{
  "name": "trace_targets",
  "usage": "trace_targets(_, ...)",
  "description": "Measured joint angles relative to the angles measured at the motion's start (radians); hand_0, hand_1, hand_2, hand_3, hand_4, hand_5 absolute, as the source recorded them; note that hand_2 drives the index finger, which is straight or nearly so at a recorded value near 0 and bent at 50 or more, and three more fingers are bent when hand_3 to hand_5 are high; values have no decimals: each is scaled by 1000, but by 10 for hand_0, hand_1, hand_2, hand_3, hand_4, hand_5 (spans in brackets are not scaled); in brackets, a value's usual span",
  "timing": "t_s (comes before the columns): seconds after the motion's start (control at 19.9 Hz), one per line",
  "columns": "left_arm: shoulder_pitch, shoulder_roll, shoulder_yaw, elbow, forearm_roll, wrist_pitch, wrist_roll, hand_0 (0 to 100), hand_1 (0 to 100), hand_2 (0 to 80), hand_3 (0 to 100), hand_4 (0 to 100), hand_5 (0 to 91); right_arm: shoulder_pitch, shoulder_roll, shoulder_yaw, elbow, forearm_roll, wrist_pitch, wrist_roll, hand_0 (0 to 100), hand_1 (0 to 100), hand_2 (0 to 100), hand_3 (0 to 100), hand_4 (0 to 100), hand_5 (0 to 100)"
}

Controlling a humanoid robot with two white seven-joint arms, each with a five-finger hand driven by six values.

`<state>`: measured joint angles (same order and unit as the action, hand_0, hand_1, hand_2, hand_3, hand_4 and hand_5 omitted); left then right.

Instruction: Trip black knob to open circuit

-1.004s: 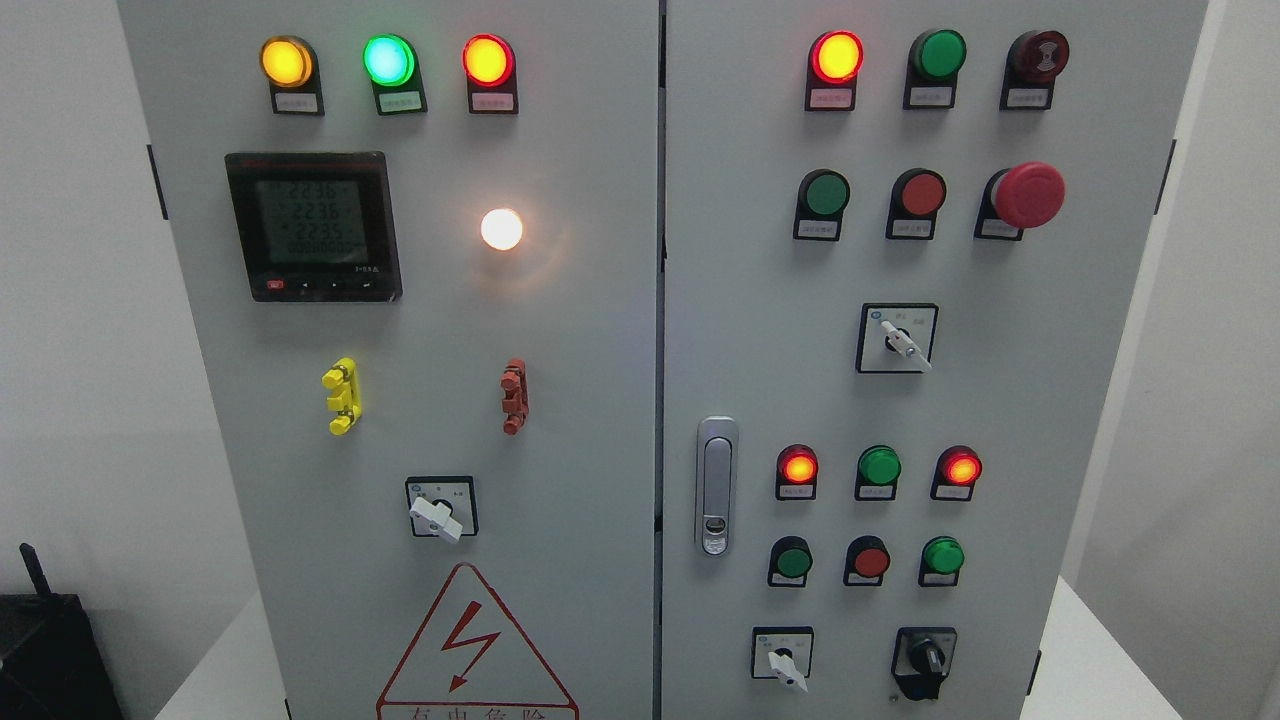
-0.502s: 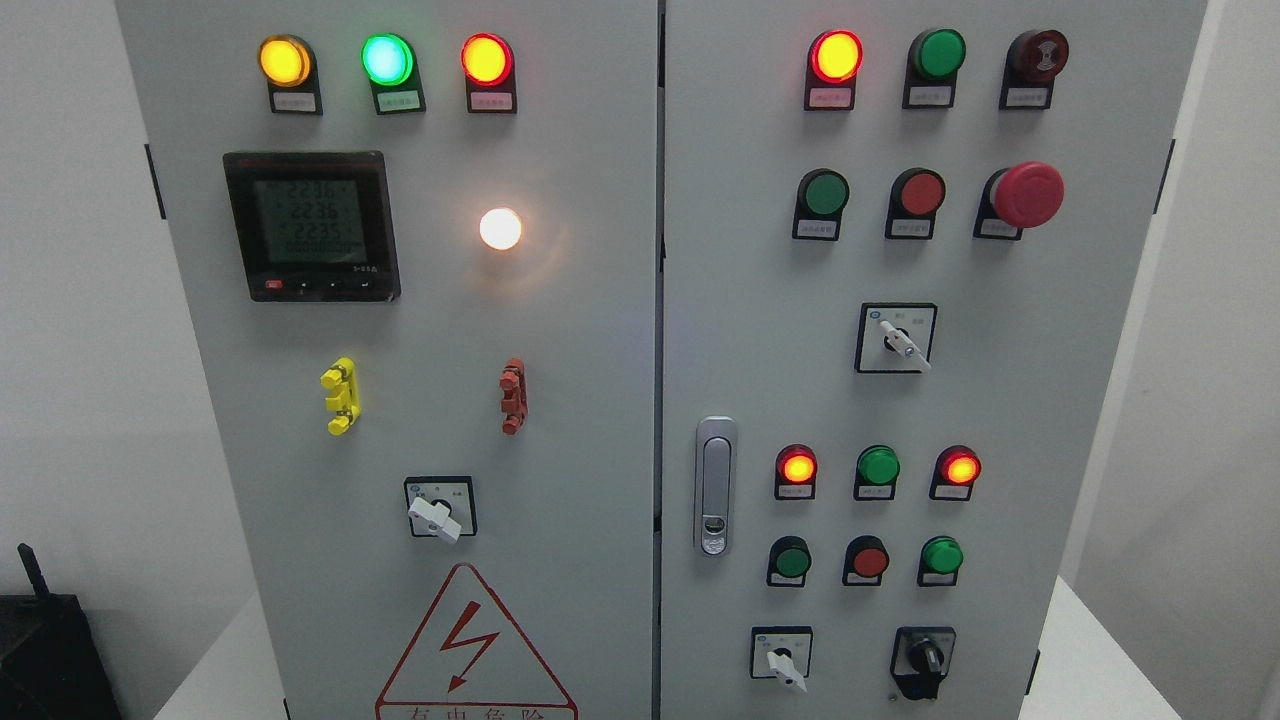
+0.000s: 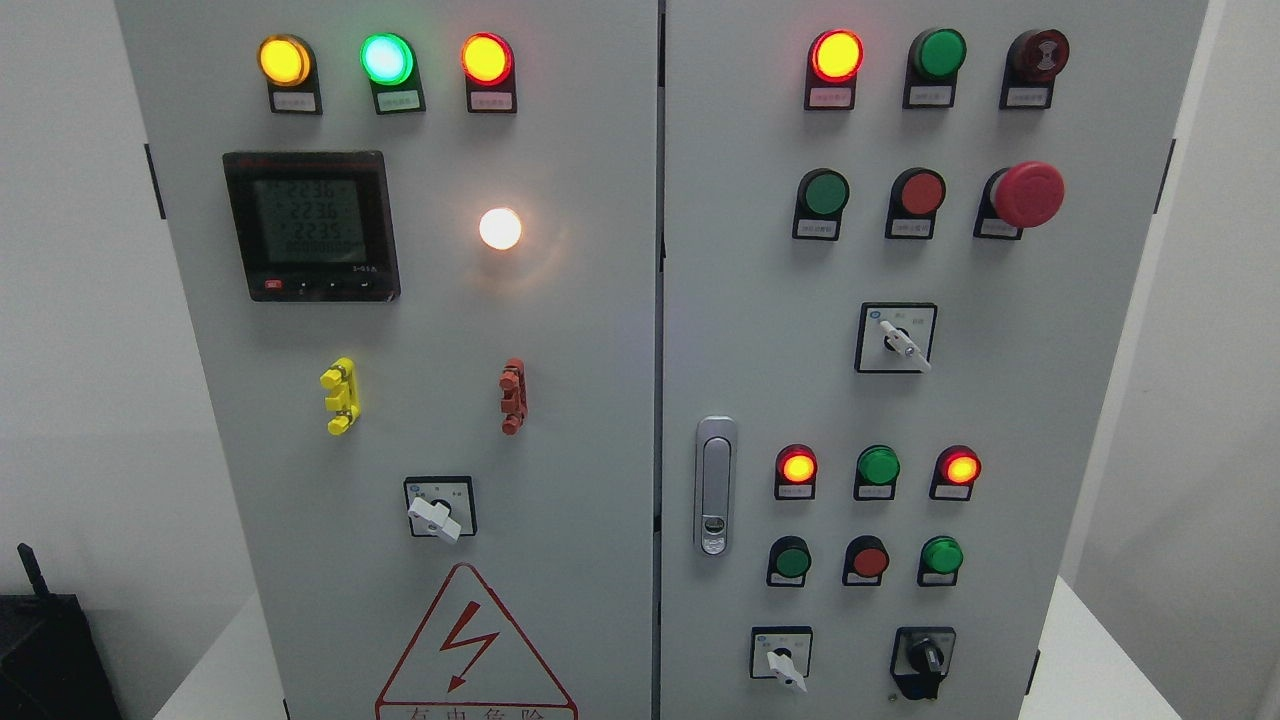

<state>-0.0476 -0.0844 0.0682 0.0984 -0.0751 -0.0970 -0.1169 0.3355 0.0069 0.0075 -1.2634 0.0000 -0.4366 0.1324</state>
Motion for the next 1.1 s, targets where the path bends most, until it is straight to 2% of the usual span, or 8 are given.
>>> trace_targets(0.4,0,0,0,0,0,0,0,120,389,0,0,0,0,-32,-3,-34,-210,0,84,-4,0,0,0,209,186,123)
trace_targets(0.5,0,0,0,0,0,0,0,120,389,0,0,0,0,-48,-4,-44,-250,0,97,-3,0,0,0,289,276,174)
trace_targets(0.7,0,0,0,0,0,0,0,120,389,0,0,0,0,-82,-5,-64,-317,0,132,5,0,0,0,437,386,250)
trace_targets(0.8,0,0,0,0,0,0,0,120,389,0,0,0,0,-99,-5,-73,-347,0,149,6,0,0,0,595,480,356)
trace_targets(0.85,0,0,0,0,0,0,0,120,389,0,0,0,0,-107,-5,-76,-360,0,155,6,0,0,0,610,488,365)
trace_targets(0.9,0,0,0,0,0,0,0,120,389,0,0,0,0,-114,-5,-81,-373,0,160,7,0,0,0,702,566,510)
trace_targets(0.95,0,0,0,0,0,0,0,120,389,0,0,0,0,-120,-6,-85,-387,0,168,10,0,0,0,742,641,604)
trace_targets(1.1,0,0,0,0,0,0,0,120,389,0,0,0,0,-132,-6,-97,-423,-13,182,8,0,0,0,802,773,740)
